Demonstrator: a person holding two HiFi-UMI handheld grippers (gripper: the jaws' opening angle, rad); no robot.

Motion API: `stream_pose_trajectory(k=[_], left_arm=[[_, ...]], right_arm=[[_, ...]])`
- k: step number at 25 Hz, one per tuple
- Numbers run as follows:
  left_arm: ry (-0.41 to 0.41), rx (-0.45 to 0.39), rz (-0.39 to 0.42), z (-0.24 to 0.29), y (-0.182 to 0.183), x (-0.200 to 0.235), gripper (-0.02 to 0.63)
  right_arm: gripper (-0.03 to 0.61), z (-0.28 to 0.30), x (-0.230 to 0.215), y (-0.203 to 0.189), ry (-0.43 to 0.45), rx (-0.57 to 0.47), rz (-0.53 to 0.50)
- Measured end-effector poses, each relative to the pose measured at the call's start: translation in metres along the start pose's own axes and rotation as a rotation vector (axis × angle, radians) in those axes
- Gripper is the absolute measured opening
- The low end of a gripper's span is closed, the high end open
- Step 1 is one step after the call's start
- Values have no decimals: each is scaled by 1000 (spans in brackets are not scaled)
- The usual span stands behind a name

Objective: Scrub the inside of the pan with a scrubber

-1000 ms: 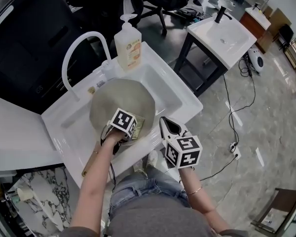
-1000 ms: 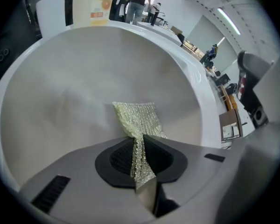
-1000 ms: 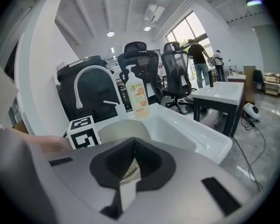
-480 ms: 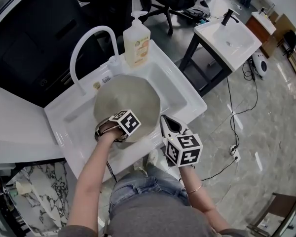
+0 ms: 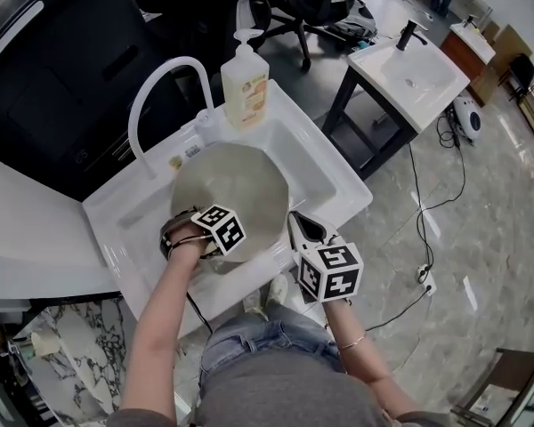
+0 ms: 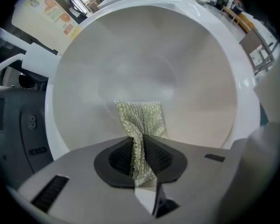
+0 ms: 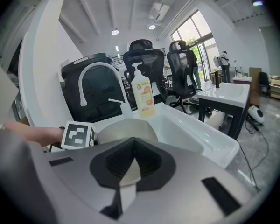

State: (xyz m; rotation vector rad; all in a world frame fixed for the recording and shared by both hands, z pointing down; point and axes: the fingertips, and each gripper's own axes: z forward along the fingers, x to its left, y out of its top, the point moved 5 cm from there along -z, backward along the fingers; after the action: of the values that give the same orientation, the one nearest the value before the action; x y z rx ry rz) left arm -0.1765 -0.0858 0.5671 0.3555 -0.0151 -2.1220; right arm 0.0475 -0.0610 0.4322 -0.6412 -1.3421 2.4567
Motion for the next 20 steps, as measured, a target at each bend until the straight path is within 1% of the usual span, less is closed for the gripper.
stream_pose_trajectory(k=[3, 12, 16, 20], left_arm=[[69, -2, 16, -1, -1, 10, 63], [340, -6, 64, -10, -6, 43, 63], [416, -15, 64, -15, -9, 55, 63], [499, -40, 42, -23, -11, 67, 63]], right_arm=[[11, 0, -1, -2, -4, 4, 1], [11, -3, -7, -6, -14, 13, 7], [11, -3, -9, -6, -15, 12, 7], [11, -2, -10, -6, -13, 15, 3]])
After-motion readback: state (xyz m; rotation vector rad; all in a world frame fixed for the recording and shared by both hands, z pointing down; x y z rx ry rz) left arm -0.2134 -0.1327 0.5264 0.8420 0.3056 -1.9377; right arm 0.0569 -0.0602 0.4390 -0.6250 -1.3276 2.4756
